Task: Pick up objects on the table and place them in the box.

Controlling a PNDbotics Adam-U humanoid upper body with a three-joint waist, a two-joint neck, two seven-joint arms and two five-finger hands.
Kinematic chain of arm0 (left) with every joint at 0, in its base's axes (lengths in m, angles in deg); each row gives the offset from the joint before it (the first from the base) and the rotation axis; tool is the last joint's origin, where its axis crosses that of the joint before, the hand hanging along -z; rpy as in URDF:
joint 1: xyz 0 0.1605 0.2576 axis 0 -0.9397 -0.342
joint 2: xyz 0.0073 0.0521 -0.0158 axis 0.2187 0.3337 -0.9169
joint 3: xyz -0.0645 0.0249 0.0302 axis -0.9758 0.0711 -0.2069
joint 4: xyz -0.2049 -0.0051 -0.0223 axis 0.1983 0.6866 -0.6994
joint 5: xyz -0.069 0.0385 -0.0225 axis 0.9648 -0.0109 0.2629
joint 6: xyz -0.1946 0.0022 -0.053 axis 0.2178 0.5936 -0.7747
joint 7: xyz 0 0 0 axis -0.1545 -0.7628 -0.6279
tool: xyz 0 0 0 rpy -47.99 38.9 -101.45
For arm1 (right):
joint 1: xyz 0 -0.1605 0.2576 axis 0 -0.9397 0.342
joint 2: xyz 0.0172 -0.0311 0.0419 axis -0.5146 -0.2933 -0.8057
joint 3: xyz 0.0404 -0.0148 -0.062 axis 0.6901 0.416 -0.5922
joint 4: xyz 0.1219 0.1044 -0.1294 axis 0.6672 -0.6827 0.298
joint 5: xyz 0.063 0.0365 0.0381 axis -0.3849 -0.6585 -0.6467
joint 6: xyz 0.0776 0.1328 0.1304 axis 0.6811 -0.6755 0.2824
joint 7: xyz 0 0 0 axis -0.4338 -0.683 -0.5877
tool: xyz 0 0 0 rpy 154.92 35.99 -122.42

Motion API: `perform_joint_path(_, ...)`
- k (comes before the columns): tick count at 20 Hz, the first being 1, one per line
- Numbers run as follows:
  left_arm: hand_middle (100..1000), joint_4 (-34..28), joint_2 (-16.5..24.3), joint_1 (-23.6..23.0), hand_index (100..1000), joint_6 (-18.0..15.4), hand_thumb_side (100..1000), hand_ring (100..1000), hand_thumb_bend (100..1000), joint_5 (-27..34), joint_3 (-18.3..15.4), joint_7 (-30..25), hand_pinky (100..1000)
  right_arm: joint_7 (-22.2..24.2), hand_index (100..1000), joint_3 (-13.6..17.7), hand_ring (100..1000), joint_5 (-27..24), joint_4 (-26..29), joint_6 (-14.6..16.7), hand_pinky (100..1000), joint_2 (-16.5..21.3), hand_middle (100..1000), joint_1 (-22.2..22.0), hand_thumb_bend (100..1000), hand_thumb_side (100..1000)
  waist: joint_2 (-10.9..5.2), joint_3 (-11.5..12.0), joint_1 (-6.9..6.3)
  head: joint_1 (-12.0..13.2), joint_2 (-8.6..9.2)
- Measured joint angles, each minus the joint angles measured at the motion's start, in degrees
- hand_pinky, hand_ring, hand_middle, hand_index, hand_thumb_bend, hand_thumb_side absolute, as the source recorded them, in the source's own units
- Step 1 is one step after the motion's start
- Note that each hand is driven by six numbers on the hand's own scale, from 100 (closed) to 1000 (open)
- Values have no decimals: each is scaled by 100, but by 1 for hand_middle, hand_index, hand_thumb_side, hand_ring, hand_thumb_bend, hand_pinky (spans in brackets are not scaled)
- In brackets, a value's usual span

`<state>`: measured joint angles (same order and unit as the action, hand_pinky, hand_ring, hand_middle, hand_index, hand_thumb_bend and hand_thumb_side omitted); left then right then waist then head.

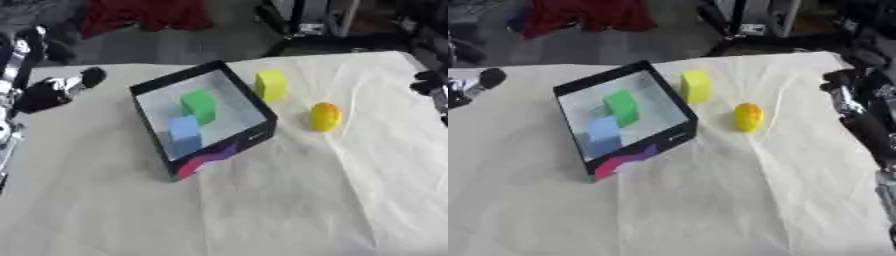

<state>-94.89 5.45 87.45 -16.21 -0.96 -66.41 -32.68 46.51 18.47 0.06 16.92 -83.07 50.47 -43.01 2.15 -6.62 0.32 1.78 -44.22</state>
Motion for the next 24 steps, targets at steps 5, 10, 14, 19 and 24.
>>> perform_joint_path(5, 625, 2, -476, -425, 814, 11, 643, 594, 844, 134, -57, 53, 616, 507, 936, -442, 752, 232, -947, 92, 808, 397, 737, 716, 100, 563, 0, 121, 0, -41, 0)
perform_joint_path(10, 623, 8, -774, -558, 812, 12, 647, 593, 835, 156, -91, 53, 615, 1003, 950, -739, 778, 570, -2126, 257, 815, 336, 777, 1415, 100, 623, 0, 208, 0, -65, 0)
perform_joint_path(14, 622, 19, -896, -608, 811, 13, 666, 593, 772, 166, -100, 50, 614, 1289, 954, -799, 792, 983, -2992, 438, 820, 50, 805, 1831, 100, 641, 0, 256, -1, -94, 0)
perform_joint_path(19, 623, 42, -1023, -656, 812, 10, 675, 593, 752, 188, -99, 14, 615, 1410, 959, -787, 831, 1531, -3827, 624, 834, -333, 848, 2184, 100, 671, 6, 292, -2, -145, 0)
perform_joint_path(24, 623, 43, -1075, -664, 811, 19, 677, 594, 746, 187, -99, -7, 615, 1386, 961, -684, 868, 1940, -4418, 748, 848, -608, 882, 2397, 100, 674, 7, 311, -2, -187, 0)
